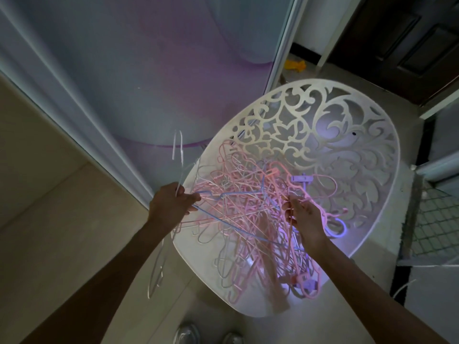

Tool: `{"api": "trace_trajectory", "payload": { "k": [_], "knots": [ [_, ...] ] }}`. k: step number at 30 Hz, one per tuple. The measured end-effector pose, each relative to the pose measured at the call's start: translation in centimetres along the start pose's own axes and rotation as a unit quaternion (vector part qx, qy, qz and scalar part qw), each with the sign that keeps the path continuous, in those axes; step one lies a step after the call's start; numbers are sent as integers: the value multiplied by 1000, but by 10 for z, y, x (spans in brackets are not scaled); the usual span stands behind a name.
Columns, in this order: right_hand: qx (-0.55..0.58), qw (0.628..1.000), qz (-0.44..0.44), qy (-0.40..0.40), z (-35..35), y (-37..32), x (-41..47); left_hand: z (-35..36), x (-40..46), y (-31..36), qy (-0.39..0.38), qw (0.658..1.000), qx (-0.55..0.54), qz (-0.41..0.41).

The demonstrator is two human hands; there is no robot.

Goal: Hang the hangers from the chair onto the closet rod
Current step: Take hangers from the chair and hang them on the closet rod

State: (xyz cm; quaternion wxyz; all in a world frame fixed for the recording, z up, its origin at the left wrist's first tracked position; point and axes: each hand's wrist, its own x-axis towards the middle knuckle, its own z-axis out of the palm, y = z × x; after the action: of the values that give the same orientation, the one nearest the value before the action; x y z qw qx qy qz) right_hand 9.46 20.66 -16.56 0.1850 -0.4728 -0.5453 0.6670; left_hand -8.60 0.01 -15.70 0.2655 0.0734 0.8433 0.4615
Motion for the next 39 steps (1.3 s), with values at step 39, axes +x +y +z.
{"api": "trace_trajectory", "payload": {
  "k": [39],
  "knots": [
    [-92,964,163,-190,129,-52,-148,-258,-184,-66,104,977,184,-28]
  ]
}}
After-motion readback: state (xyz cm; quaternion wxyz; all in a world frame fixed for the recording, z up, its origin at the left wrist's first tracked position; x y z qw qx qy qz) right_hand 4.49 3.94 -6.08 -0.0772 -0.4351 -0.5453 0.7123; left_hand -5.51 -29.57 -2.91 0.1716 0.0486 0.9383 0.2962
